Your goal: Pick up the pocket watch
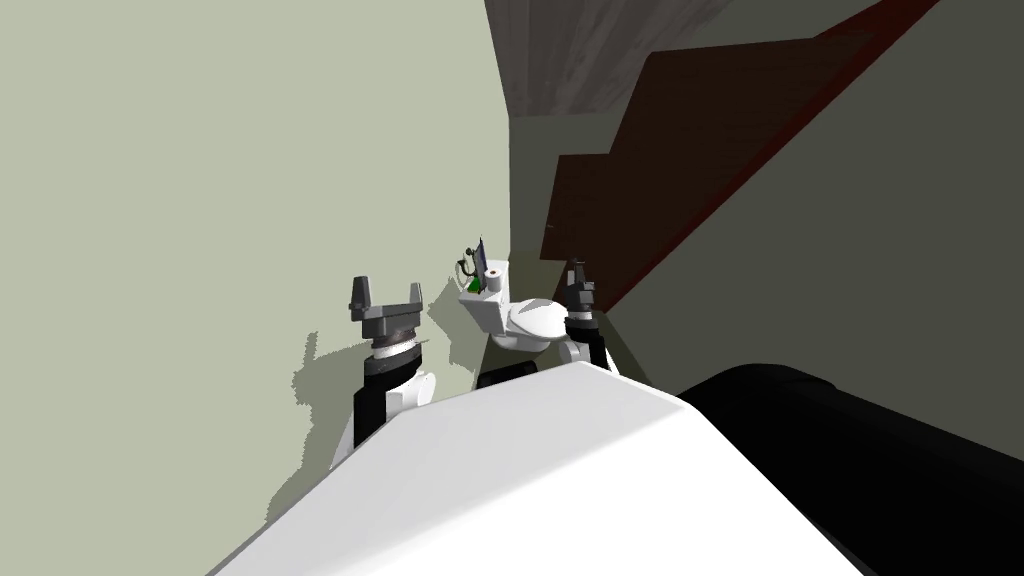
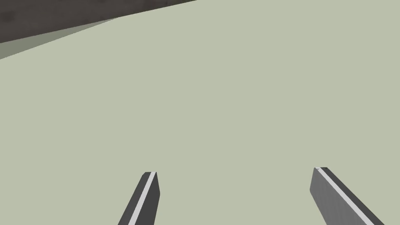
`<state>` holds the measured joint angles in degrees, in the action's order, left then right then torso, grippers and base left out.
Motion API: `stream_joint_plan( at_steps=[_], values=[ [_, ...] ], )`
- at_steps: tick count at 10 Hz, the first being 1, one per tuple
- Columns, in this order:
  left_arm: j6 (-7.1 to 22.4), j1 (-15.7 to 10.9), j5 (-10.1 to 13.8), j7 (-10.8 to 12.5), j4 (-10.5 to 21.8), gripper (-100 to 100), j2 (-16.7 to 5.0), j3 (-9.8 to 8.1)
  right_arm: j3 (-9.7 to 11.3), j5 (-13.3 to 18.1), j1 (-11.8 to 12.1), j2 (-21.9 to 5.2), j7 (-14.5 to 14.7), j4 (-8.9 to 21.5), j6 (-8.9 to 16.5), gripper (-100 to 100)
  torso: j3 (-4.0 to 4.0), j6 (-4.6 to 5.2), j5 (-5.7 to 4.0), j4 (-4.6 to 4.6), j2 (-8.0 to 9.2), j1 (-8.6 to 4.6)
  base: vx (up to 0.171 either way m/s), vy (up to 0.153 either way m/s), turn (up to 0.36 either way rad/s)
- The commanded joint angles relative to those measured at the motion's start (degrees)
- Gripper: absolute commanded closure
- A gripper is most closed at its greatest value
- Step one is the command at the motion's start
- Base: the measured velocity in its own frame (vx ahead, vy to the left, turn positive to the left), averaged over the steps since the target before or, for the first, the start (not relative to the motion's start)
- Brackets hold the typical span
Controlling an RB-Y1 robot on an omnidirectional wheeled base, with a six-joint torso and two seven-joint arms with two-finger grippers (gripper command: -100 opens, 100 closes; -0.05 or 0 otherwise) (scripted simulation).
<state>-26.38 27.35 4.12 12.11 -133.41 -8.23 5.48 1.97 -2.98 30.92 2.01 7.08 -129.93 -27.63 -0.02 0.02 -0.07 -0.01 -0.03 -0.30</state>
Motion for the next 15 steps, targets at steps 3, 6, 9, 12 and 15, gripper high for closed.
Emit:
stream_joint_plan(
  at_steps=[3,6,9,12,15],
  values=[
    [2.1,-3.0,3.8,3.1,2.4,-100,-1.1,2.80,0.0,0.0,0.0,0.0,0.0,0.0,0.0,0,-0.01,-0.01,0.00,0.00,-0.02,0.00,0.010,-0.071,-0.060],
    [4.3,-5.3,7.4,6.1,4.5,-100,-1.0,5.10,0.0,0.0,0.0,0.0,0.0,0.0,0.0,0,-0.06,-0.01,0.00,-0.02,-0.10,0.01,0.027,-0.066,-0.073],
    [7.2,-7.3,11.3,9.3,6.9,-100,-0.1,6.96,0.0,0.0,0.0,0.0,0.0,0.0,0.0,0,-0.06,-0.02,0.02,-0.02,-0.10,0.15,0.036,-0.034,-0.094],
    [11.0,-8.5,14.4,12.6,9.3,-100,0.8,8.03,0.0,0.0,0.0,0.0,0.0,0.0,0.0,0,-0.08,-0.03,0.07,-0.03,-0.14,0.35,0.047,0.016,-0.098],
    [14.2,-8.8,16.2,14.9,11.0,-100,0.9,8.56,0.0,0.0,0.0,0.0,0.0,0.0,0.0,0,-0.07,-0.04,0.10,-0.03,-0.12,0.48,0.039,0.045,-0.068]
  ],
)
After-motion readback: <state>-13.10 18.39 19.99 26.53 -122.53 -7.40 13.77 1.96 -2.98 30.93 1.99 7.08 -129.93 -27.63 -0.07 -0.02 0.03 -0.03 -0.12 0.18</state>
